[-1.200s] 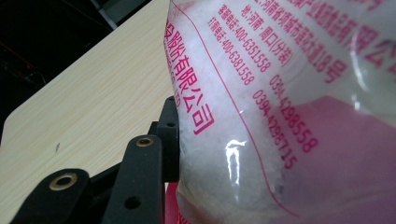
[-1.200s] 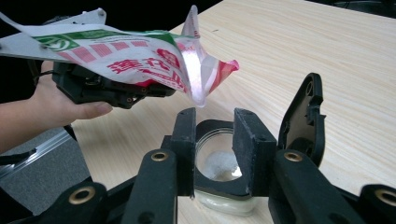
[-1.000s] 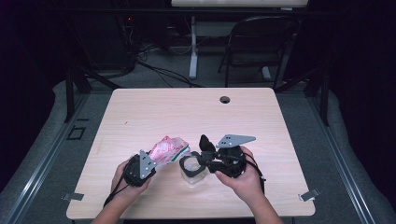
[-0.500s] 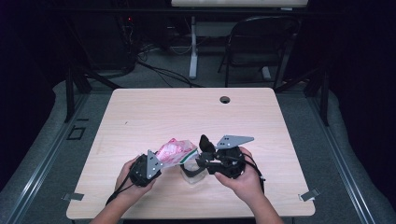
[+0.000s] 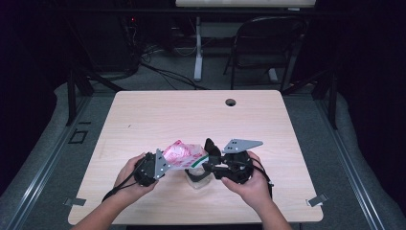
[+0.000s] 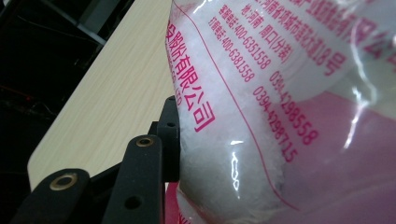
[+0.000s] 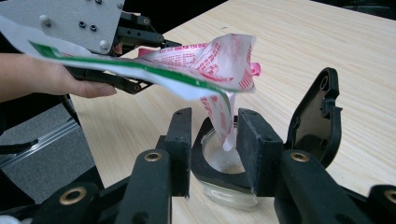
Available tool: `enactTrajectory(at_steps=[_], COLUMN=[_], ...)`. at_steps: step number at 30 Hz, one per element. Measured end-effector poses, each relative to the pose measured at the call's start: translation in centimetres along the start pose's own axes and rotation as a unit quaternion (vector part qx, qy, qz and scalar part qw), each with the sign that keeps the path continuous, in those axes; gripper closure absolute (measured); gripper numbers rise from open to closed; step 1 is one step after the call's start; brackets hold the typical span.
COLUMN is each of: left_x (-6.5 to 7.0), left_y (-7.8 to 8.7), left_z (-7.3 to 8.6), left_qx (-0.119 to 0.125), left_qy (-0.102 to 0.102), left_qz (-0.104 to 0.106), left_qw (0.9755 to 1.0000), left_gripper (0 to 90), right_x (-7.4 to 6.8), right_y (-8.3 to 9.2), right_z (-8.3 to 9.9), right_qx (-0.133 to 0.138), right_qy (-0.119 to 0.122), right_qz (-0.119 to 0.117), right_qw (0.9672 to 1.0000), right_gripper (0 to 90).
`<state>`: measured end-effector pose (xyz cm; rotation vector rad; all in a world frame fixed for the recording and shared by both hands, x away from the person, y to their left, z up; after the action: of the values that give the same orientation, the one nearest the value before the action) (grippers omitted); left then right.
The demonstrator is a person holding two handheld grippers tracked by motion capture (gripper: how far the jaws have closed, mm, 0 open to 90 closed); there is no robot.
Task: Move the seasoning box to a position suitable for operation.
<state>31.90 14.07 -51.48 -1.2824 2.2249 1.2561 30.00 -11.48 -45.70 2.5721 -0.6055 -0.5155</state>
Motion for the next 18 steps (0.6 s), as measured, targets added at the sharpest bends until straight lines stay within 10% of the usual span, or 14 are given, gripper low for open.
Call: enactTrajectory(at_steps=[18], left_x=[-0.8], left_y=[-0.2], left_z=[-1.3], left_qx=[-0.025], left_qy=[-0.059], left_qz=[-0.001], left_qw=[0.9980], left_gripper=[64.3], right_x=[0.2], right_y=[0.4], right_z=[-0.1], right_qx=[0.008], right_qy=[-0.003], right_qz=[0.003], right_qw=[1.0000], right_gripper=[66.2])
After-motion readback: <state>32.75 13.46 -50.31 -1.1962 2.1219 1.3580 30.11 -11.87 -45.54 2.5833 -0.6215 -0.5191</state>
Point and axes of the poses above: each handheld gripper's, and its own axes: y roughly backward along the jaws, z roughly out of its underside, x roughly to its right, the point moved 2 cm from there along -y, roughly forward along the jaws, and after that the axes turned 8 degrees about -z, right-handed, at the moved point
